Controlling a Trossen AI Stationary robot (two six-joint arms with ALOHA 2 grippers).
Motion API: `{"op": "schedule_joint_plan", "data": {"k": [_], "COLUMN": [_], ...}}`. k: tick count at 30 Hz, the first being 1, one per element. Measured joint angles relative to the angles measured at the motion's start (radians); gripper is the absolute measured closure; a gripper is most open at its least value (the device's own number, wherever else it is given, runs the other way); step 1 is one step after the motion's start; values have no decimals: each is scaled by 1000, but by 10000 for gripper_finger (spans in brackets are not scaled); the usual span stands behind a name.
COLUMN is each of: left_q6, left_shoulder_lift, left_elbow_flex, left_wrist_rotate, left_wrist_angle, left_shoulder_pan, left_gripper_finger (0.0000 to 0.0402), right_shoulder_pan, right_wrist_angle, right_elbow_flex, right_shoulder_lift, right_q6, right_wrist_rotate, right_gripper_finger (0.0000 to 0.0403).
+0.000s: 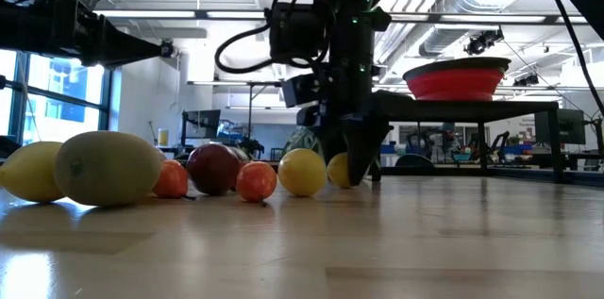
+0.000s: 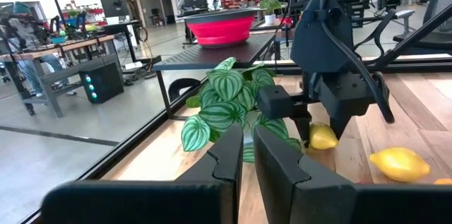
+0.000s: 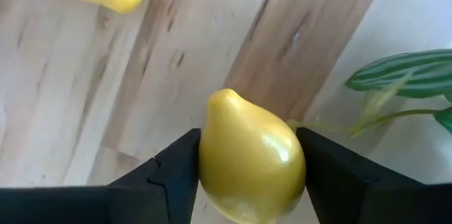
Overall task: Pick & Place Fruit
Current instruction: Put the lemon into the red colander
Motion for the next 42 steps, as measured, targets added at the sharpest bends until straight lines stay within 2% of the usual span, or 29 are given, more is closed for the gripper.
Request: {"op": "schedule_joint_plan", "data": {"k": [7, 16, 23, 31, 37, 42], "left_q6": [0, 0, 0, 0, 0, 0], "left_shoulder_lift": [0, 0, 0, 0, 0, 0], "left_elbow_flex": [0, 0, 0, 0, 0, 0], "left_wrist_rotate": [0, 0, 0, 0, 0, 0], "left_wrist_angle": [0, 0, 0, 0, 0, 0], "left_shoulder_pan": [0, 0, 0, 0, 0, 0], "left_gripper_finger": [368, 368, 368, 368, 368, 368], "right_shoulder_pan": [0, 0, 0, 0, 0, 0], "right_wrist_angle": [14, 15, 37, 41, 55, 64], "right_elbow_flex": [0, 0, 0, 0, 0, 0], "right_shoulder_lift": [0, 0, 0, 0, 0, 0], "right_q6": [0, 0, 0, 0, 0, 0], "right_wrist_rotate": [-3, -6, -8, -26, -29, -30], "right_gripper_finger": [165, 196, 176, 199, 174, 182]}}
